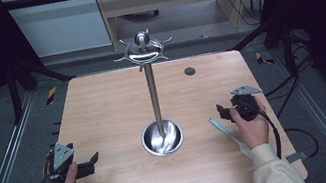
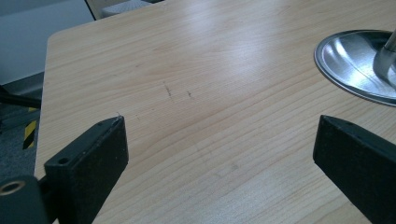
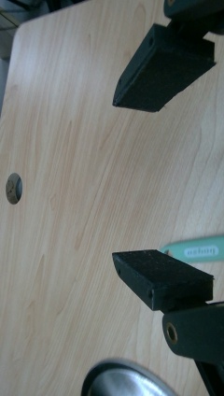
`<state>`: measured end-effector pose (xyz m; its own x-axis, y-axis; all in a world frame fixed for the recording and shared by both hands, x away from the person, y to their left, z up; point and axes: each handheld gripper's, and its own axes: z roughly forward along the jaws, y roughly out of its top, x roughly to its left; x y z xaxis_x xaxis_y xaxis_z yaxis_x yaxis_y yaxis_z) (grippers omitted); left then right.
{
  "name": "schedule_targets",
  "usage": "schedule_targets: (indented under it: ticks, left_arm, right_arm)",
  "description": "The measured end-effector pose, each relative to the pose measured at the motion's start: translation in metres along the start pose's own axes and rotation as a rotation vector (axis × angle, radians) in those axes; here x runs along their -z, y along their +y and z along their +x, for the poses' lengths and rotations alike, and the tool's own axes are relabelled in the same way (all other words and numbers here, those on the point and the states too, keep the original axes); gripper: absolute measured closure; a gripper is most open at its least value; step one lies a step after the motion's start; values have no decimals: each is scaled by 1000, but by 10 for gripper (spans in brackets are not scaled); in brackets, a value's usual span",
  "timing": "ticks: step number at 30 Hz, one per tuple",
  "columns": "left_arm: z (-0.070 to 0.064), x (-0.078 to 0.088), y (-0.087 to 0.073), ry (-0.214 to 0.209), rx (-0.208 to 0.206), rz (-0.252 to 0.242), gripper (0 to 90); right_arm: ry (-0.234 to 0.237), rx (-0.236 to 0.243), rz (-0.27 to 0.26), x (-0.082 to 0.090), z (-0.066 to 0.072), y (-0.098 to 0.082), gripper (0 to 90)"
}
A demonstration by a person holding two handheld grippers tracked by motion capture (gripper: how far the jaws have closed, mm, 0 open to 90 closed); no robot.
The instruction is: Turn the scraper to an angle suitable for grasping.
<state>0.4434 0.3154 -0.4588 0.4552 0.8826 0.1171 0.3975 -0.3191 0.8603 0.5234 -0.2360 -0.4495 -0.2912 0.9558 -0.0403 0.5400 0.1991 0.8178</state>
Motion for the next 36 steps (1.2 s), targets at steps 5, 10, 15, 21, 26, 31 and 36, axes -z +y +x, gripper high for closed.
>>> schedule_targets:
  ticks: [5,10,15,21,26,31,36]
  left_arm:
    - [0,0,0,-2,-1,0,31]
    - [-3,-2,1,-10,-13,4,31]
    - [-2,-1,1,-7,-15,4,31]
    - [-2,-2,1,-7,-14,7,31]
    - [-3,-4,1,-9,-23,10,31]
    - [-4,-4,1,-11,-28,13,31]
    - [-5,-5,2,-14,-35,17,30]
  right_arm:
    - [69,63,25,-2,10,-2,317]
    - [102,114,95,-5,24,-1,339]
    - [132,176,140,-10,40,1,309]
    - [232,270,170,-14,64,-3,523]
    - [288,314,207,-16,73,-6,734]
    - [275,320,229,-16,74,-8,877]
    - [238,264,236,-17,65,-8,900]
